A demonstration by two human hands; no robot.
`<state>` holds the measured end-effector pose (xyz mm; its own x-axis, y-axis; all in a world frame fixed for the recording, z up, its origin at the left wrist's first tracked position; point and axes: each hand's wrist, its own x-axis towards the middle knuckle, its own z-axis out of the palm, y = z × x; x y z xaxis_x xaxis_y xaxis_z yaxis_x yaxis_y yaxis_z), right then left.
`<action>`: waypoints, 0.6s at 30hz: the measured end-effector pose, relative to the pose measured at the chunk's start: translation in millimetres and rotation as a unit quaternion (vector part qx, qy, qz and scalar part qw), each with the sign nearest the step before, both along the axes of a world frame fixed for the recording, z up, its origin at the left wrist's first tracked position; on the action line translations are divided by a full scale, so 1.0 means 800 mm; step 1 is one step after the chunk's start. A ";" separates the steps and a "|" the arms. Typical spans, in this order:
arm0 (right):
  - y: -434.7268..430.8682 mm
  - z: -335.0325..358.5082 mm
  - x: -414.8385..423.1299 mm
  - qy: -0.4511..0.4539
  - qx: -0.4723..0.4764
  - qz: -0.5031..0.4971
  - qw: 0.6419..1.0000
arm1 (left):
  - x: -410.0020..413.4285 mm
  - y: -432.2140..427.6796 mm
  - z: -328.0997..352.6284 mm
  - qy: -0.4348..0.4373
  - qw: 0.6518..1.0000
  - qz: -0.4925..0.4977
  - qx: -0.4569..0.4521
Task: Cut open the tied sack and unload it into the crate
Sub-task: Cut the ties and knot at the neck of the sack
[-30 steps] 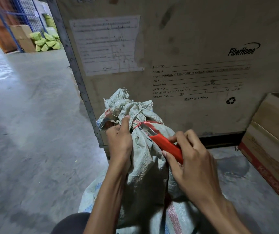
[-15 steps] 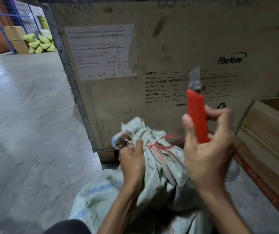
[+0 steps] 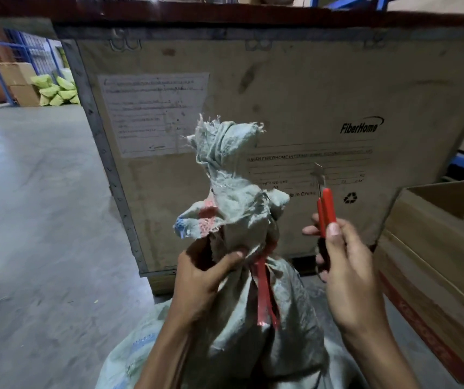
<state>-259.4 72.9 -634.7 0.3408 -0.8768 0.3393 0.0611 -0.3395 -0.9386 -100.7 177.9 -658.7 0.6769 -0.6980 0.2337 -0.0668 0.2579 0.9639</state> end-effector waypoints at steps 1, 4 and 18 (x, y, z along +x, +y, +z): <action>0.002 0.003 0.002 -0.017 0.006 0.006 1.000 | 0.000 -0.001 -0.003 0.002 1.000 -0.007 -0.003; 0.008 0.012 0.005 -0.058 0.023 0.018 0.998 | -0.002 -0.004 -0.008 0.061 0.997 -0.053 -0.015; 0.009 0.003 0.009 -0.039 0.052 0.034 0.997 | 0.015 0.003 0.005 0.110 0.982 -0.097 0.123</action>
<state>-251.8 80.0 -632.2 0.3775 -0.8843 0.2747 0.1541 -0.2325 -0.9603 -88.5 180.2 -654.5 0.5416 -0.8353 -0.0946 0.1763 0.0028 0.9843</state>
